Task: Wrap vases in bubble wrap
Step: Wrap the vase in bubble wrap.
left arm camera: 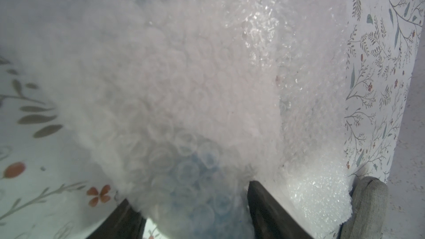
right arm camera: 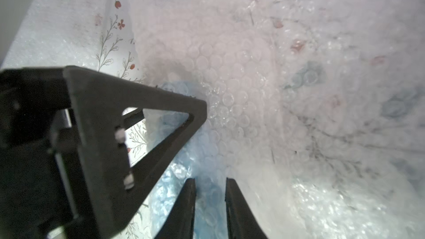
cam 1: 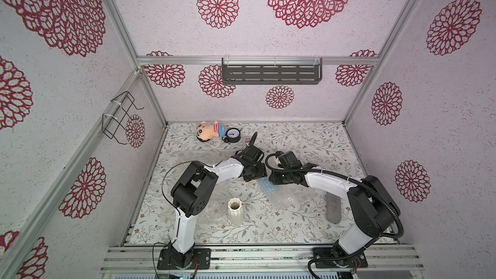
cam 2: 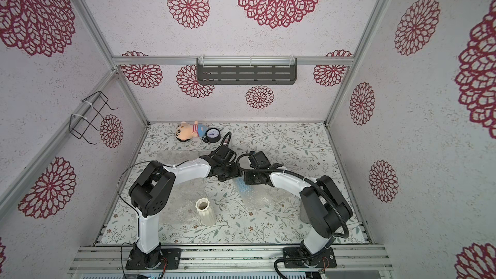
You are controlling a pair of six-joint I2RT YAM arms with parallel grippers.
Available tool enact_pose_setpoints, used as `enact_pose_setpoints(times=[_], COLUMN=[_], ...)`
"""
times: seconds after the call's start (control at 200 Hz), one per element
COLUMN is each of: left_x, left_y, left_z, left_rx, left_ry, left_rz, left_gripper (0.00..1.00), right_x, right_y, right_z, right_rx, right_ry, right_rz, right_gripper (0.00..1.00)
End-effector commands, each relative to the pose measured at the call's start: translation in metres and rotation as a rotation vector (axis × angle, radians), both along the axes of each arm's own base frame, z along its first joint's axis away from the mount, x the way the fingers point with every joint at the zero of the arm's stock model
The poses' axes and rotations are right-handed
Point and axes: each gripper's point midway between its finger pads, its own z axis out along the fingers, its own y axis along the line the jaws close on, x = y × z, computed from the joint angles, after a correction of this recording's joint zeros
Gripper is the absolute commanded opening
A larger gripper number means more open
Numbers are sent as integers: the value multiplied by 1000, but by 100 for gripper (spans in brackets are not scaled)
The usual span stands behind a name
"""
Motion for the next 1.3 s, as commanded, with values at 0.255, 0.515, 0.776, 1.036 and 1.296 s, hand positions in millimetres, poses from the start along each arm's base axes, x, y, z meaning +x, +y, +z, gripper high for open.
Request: enact_pose_setpoints(times=[0.255,0.515,0.776,1.036,1.296], left_x=[12,1,-18,-23,-29], left_y=[4,0,-16,-23,-12], left_z=[53,53,36,20,-7], left_rx=[-42,-76,-80,-70,11], left_ry=[-88,-75,-29,-3,36], left_rz=[23,21,-29,-50,-50], left_gripper=[78,78,73,67,67], right_x=[-3,-2,0,3,11], right_y=[-25,-33,-36,-42,-47], right_z=[-17,-29,-35,-28,17], right_rx=[8,-21,-32,-39,-28], right_ry=[37,39,28,-21,-118], right_rz=[-73,-85,-93,-106,-126], right_gripper=[26,26,26,30,43])
